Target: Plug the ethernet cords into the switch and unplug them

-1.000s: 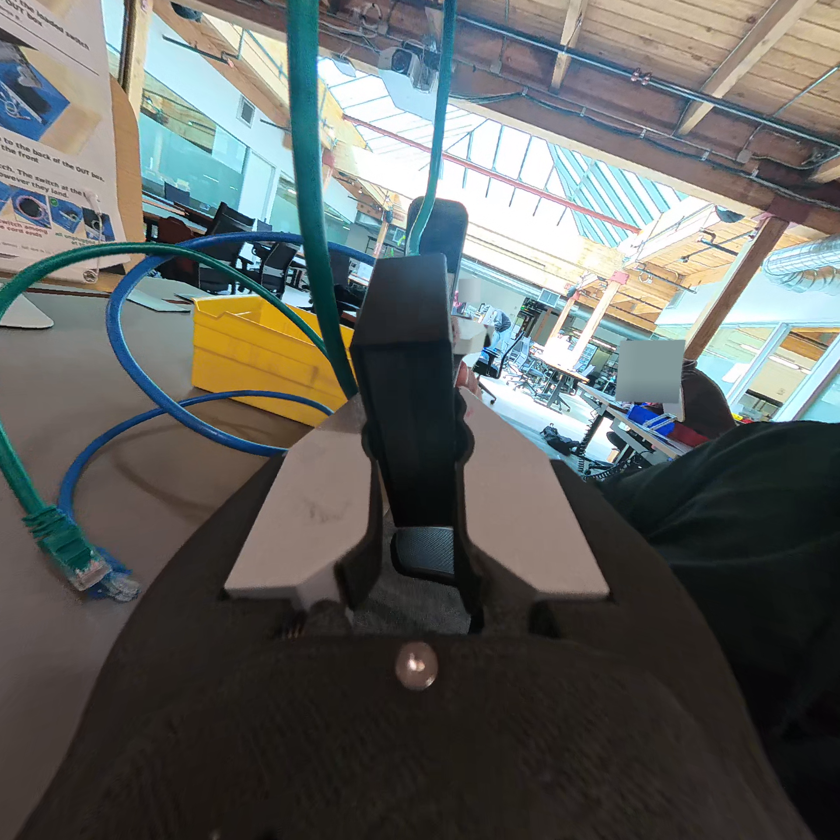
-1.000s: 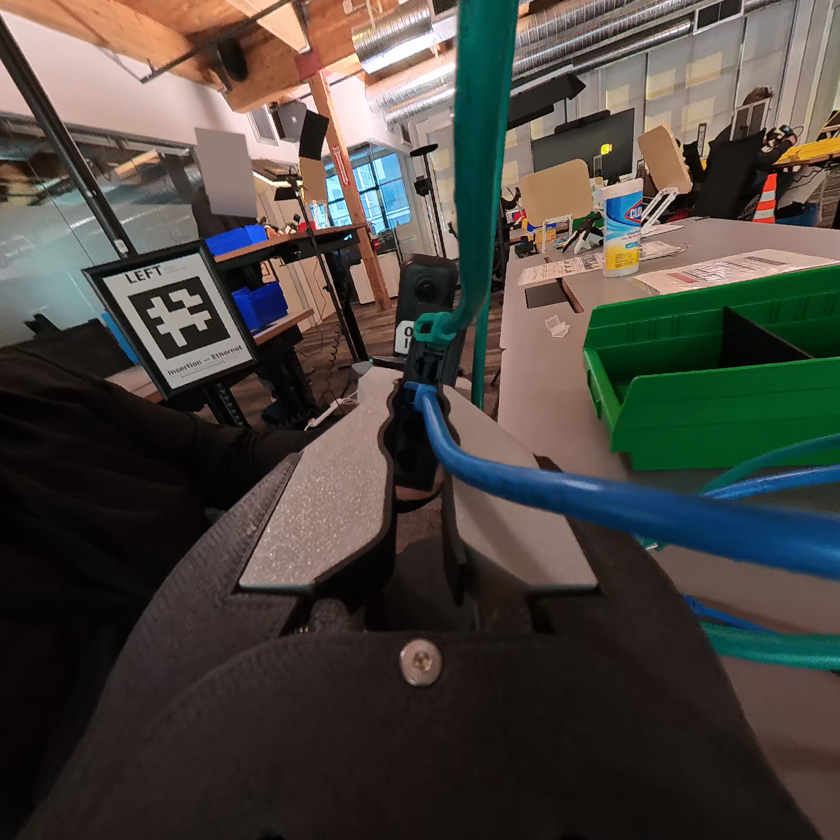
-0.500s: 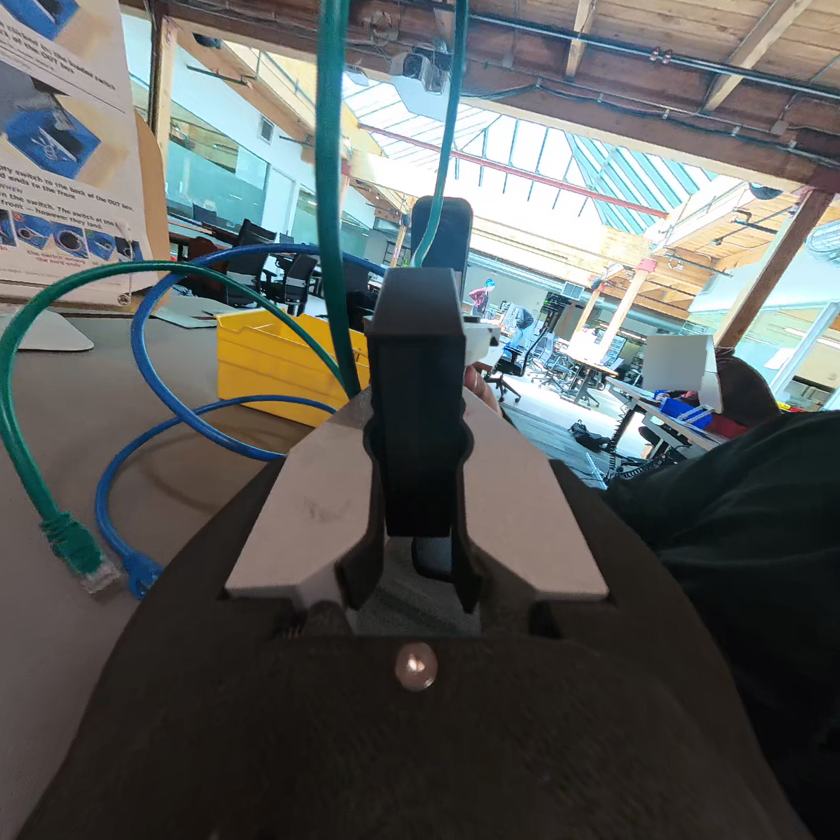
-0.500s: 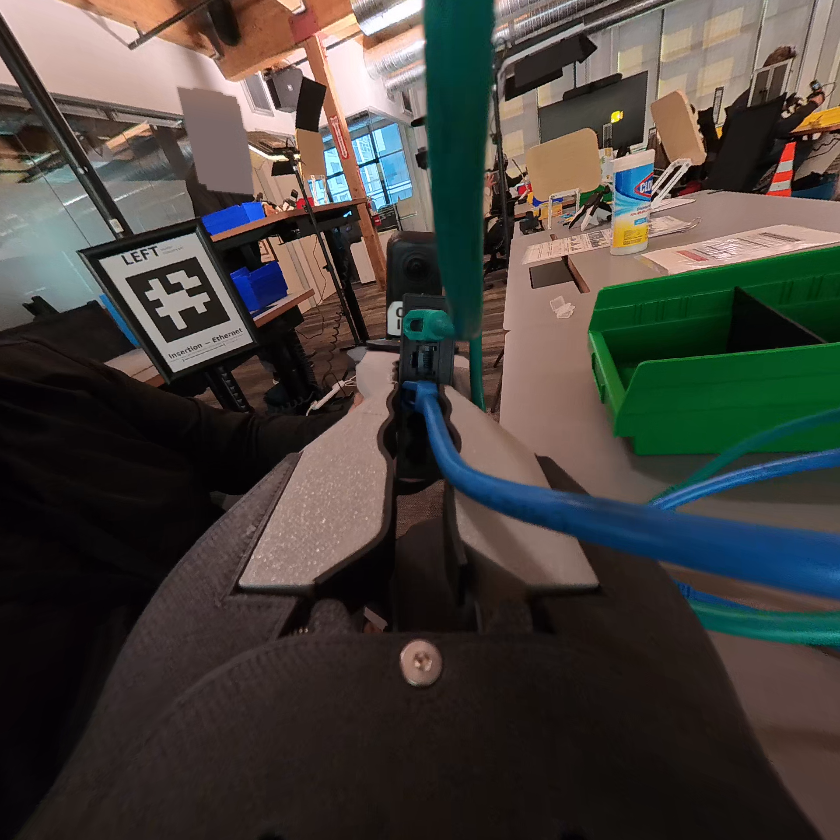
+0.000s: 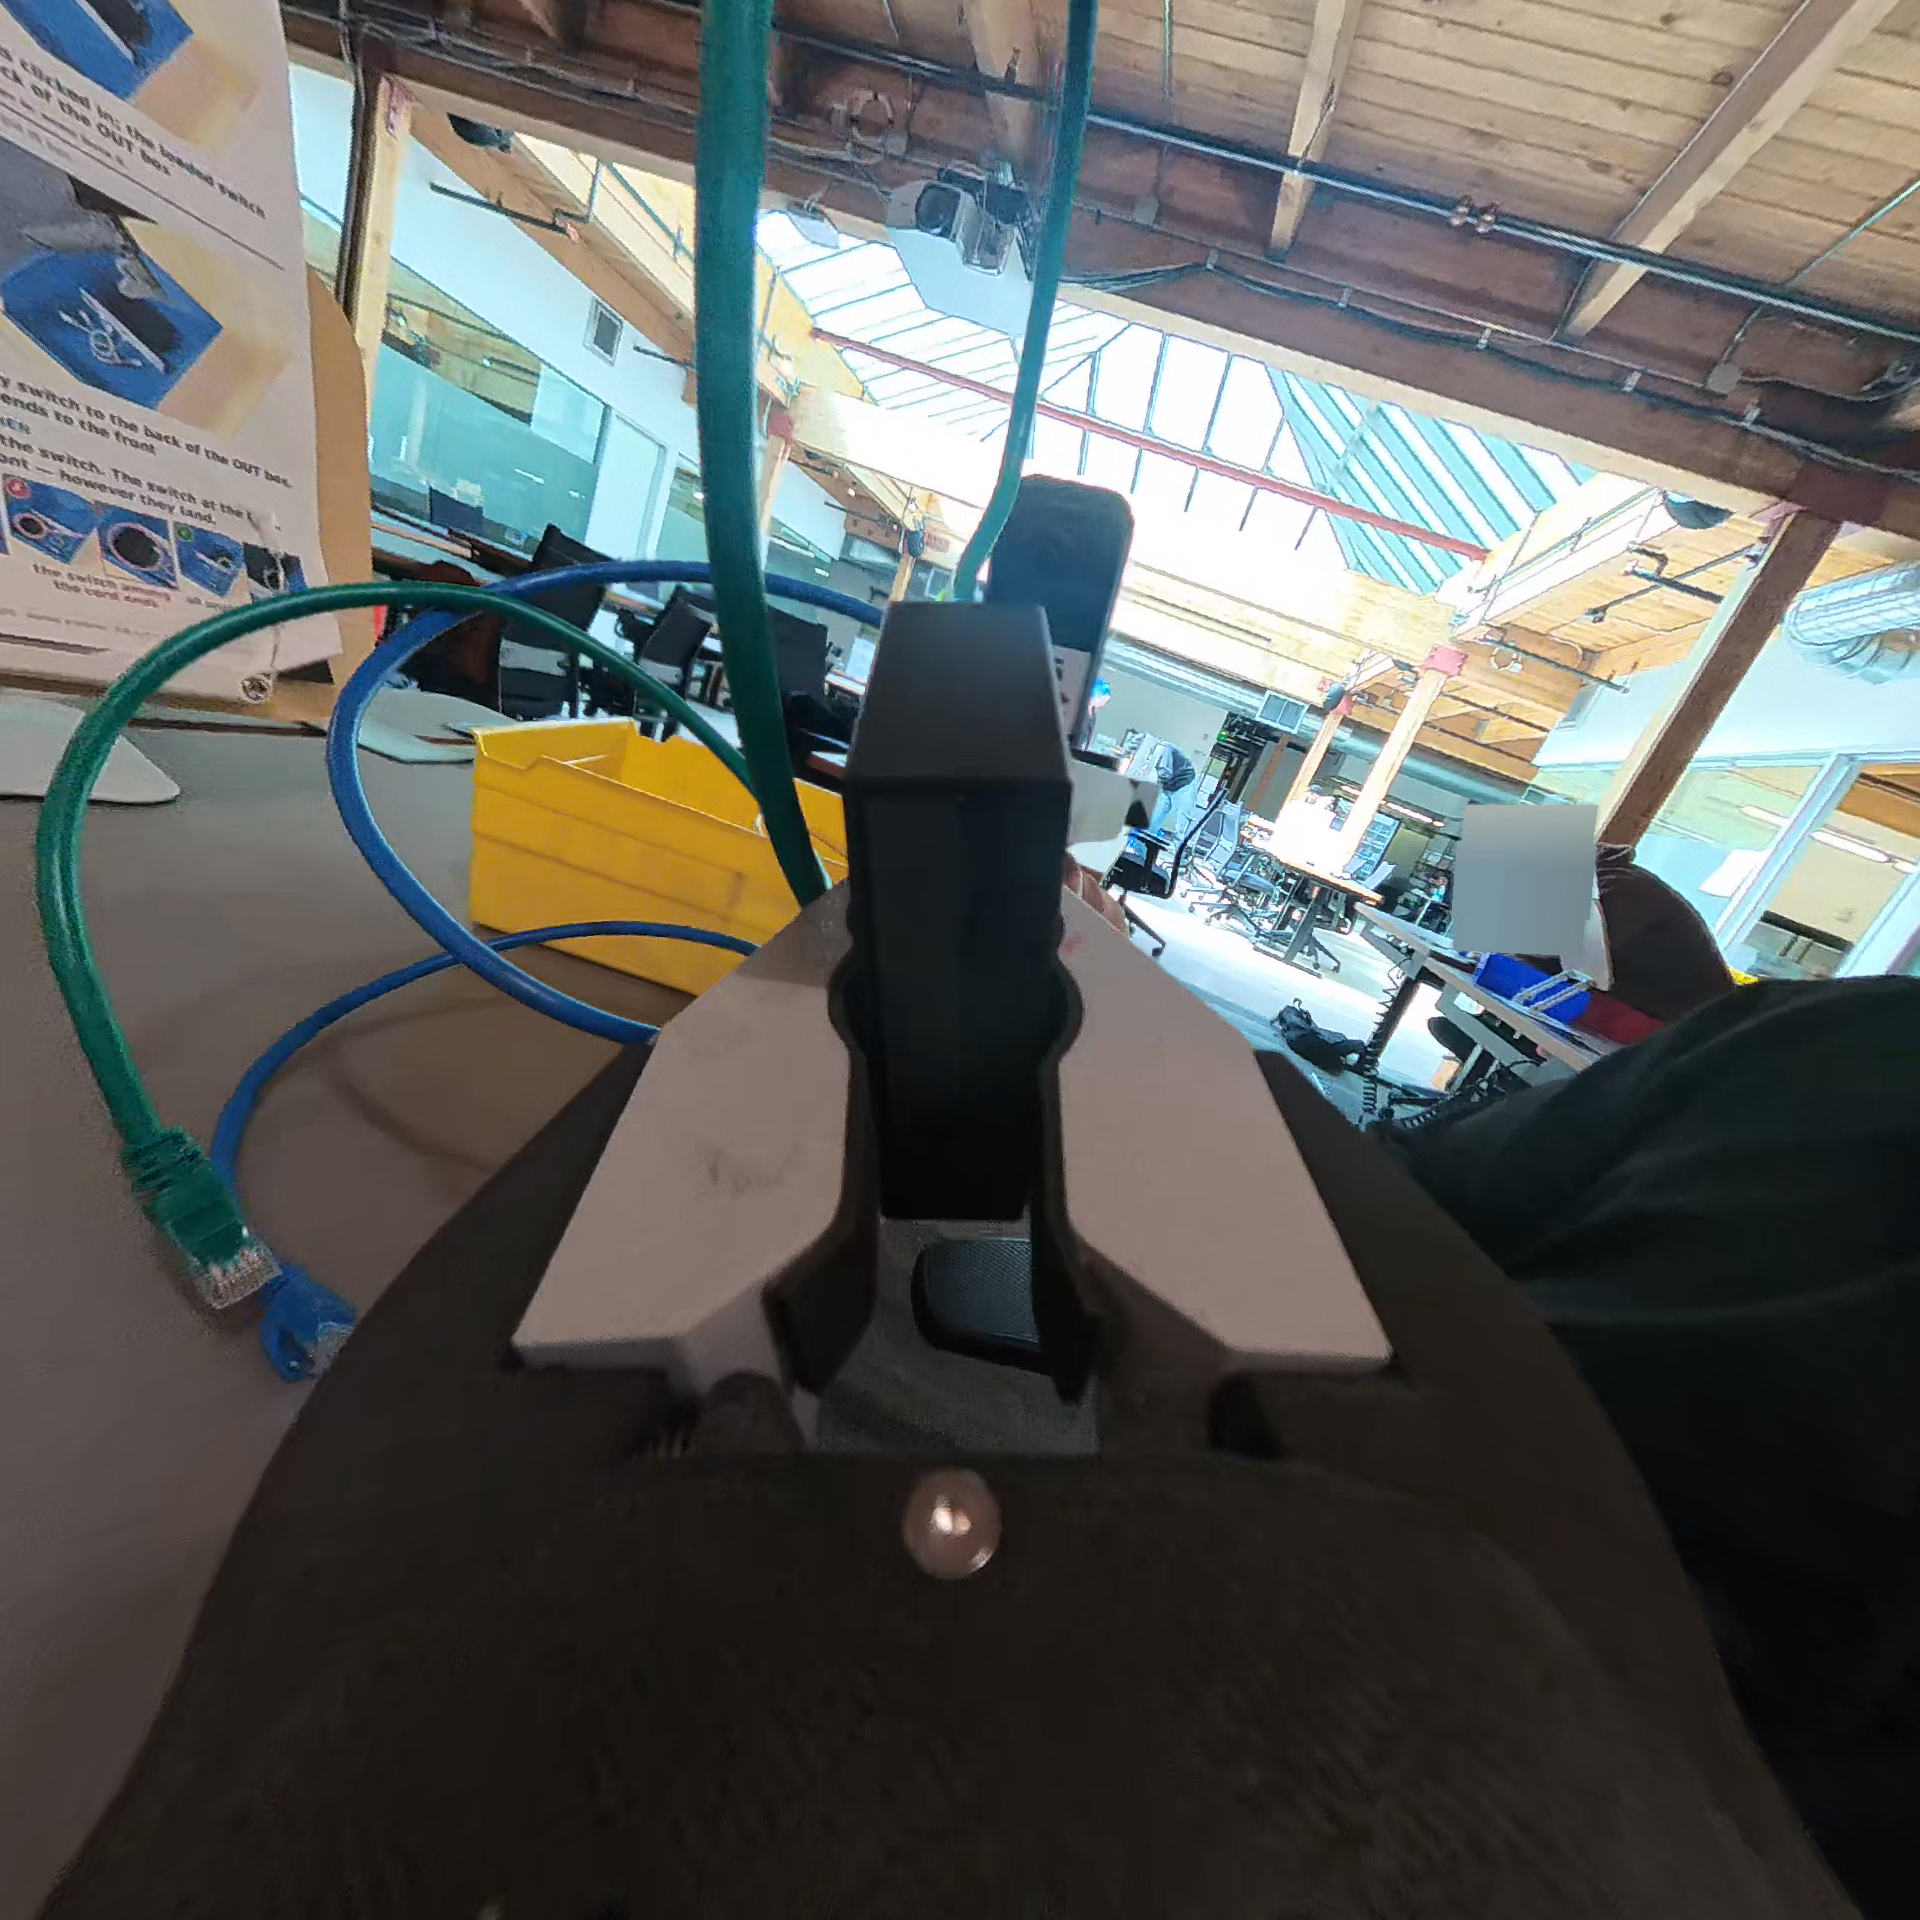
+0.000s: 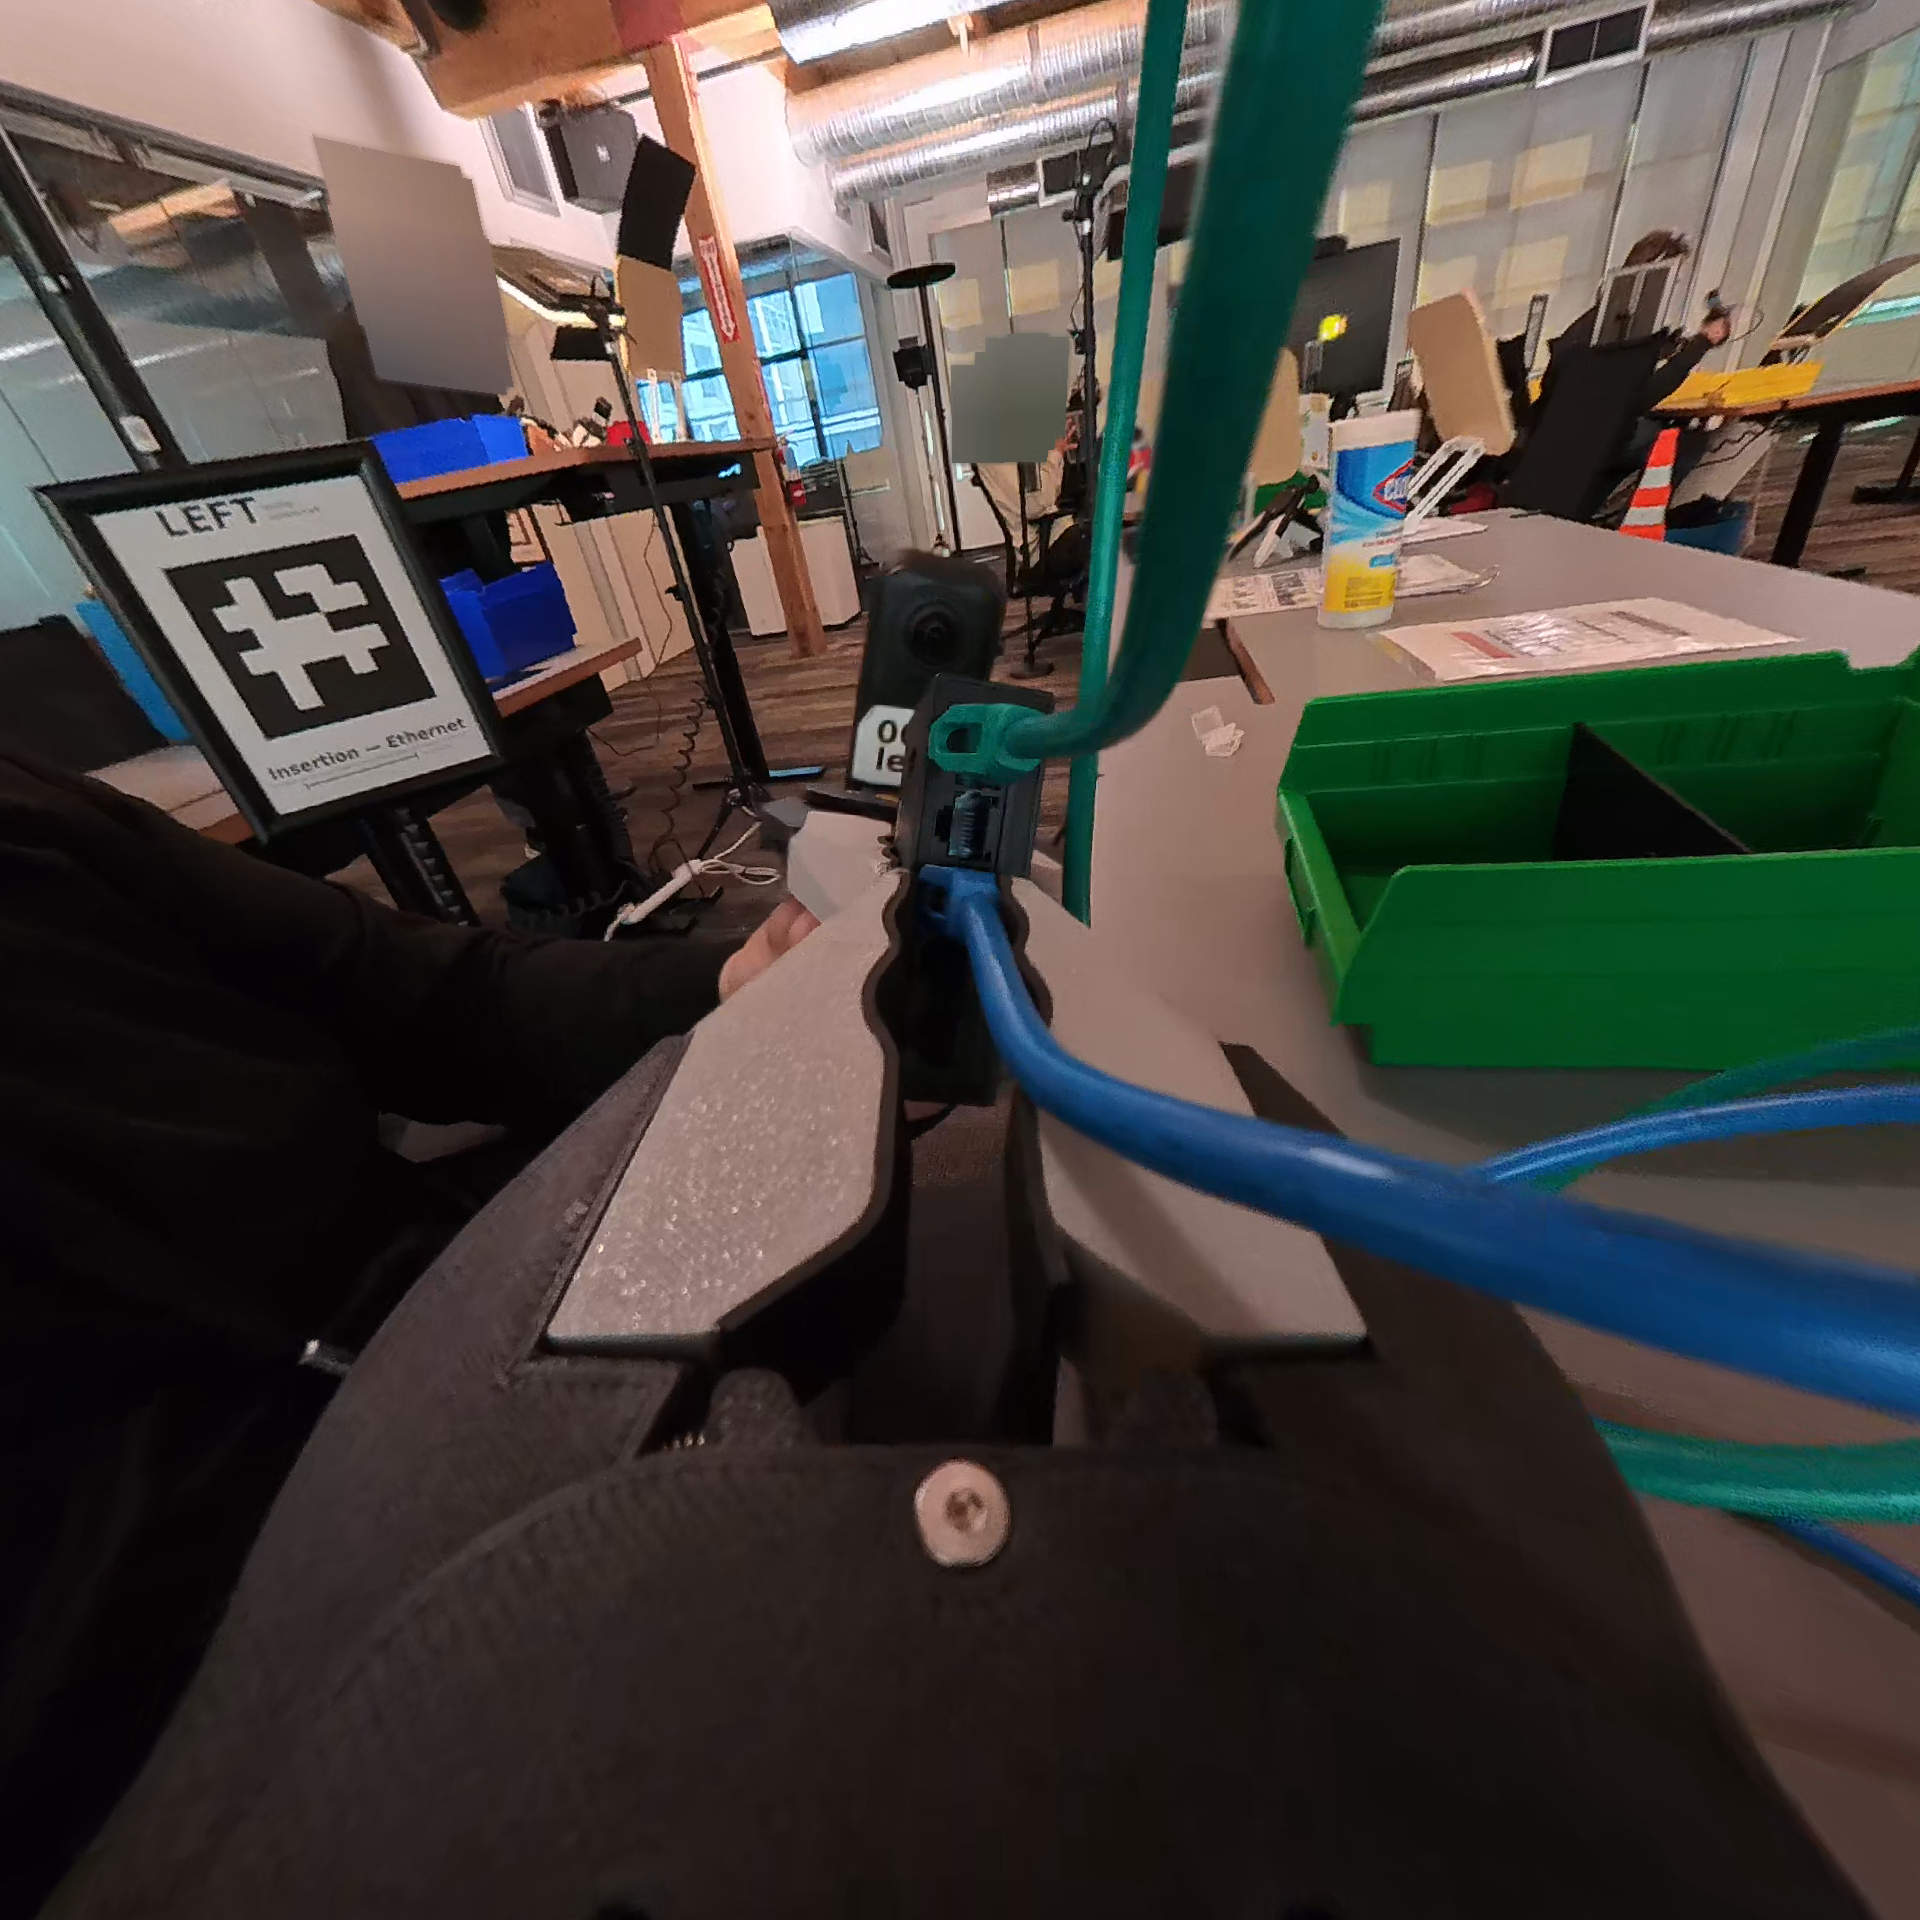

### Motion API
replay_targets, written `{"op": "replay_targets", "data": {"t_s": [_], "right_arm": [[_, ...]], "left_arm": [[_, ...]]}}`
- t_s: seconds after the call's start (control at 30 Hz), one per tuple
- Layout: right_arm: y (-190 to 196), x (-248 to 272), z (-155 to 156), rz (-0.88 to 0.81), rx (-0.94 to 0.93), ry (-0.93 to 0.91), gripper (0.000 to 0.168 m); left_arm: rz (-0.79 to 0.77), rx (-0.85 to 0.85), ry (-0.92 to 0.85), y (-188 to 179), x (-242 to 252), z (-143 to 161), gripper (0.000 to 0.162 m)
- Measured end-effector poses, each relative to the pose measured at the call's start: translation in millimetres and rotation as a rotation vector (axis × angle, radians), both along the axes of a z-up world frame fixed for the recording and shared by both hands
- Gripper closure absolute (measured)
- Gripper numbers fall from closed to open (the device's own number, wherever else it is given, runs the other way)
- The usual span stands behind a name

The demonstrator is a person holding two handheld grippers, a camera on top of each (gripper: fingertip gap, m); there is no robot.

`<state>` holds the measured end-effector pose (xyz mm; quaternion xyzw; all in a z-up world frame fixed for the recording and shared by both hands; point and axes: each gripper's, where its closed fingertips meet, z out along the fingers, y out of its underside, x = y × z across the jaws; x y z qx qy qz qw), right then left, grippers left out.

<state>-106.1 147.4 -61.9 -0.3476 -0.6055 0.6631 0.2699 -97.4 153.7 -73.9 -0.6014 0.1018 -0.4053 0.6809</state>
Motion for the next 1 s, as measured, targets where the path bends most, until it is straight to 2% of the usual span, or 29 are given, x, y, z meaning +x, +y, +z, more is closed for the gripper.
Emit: {"op": "replay_targets", "data": {"t_s": [0.07,0.27,0.37,0.43,0.5,0.53,0.6,0.8,0.87,1.0], "right_arm": [[-0.8,-2.0,3.5,-0.017,-0.009,0.036,0.158],[0.2,-12.7,9.6,0.014,-0.217,0.057,0.159],[1.2,-13.7,14.1,0.042,-0.288,0.065,0.159],[3.0,-18.1,10.4,-0.007,-0.22,0.061,0.159],[9.8,-25.2,-2.7,-0.191,0.096,0.083,0.156],[8.8,-24.6,-1.4,-0.239,0.185,0.115,0.154],[2.6,-20.1,6.0,-0.194,0.148,0.129,0.152],[1.1,-14.4,11.5,-0.132,0.045,0.128,0.152],[-0.4,-13.5,12.7,-0.129,0.034,0.146,0.142],[-2.1,-9.5,14.9,-0.056,-0.053,0.142,0.147]], "left_arm": [[0.019,0.027,-0.011,-0.9,-1.5,3.1,0.135],[0.035,0.075,-0.179,-2.8,-15.8,14.5,0.135],[0.045,0.078,-0.181,-2.4,-16.8,18.0,0.135],[0.088,0.074,-0.129,-0.6,-20.2,15.3,0.135],[0.166,0.043,-0.022,5.7,-27.8,3.2,0.135],[0.152,0.06,-0.019,4.0,-27.1,3.8,0.135],[0.087,0.095,-0.065,-1.7,-22.0,11.1,0.135],[0.065,0.092,-0.022,-1.6,-13.9,10.7,0.135],[0.07,0.087,-0.017,-0.7,-12.3,10.3,0.135],[0.073,0.089,-0.007,-1.3,-9.9,11.0,0.135]]}}
